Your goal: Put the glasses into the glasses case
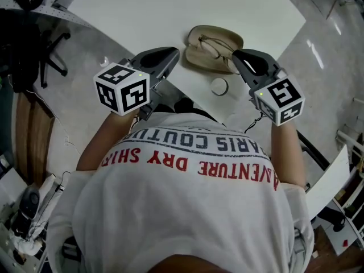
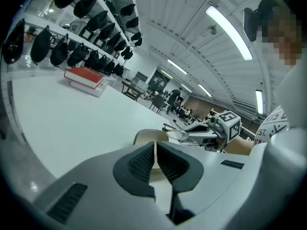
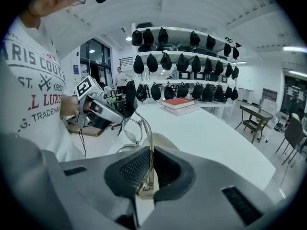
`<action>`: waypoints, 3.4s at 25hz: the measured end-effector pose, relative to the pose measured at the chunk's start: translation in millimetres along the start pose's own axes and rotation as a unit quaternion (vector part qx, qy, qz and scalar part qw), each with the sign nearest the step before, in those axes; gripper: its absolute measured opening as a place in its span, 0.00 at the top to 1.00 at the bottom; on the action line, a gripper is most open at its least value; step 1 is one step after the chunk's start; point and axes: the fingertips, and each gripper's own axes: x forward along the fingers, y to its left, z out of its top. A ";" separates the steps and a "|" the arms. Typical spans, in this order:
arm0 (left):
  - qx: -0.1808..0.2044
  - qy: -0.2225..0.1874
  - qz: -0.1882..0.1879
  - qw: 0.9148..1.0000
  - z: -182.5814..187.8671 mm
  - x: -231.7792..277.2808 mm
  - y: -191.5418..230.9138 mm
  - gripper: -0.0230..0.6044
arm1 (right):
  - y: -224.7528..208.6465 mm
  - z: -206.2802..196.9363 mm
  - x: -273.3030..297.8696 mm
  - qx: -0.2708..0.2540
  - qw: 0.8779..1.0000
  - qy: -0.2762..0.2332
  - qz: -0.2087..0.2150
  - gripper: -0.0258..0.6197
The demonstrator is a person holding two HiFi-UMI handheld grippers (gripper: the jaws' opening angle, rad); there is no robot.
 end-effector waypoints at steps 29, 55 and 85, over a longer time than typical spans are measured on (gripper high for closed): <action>-0.037 0.006 0.022 0.999 -31.3 19.7 34.6 0.90 | 6.7 -58.6 70.7 -0.119 0.985 0.087 0.088 0.90; 0.027 -0.030 -0.049 0.998 10.7 1.6 -35.3 0.90 | 25.3 24.7 -27.0 0.023 0.994 -0.110 -0.001 0.67; 0.143 -0.116 -0.138 0.973 81.8 -38.2 -128.6 0.90 | 50.4 104.2 -111.0 0.089 0.959 -0.266 -0.036 0.92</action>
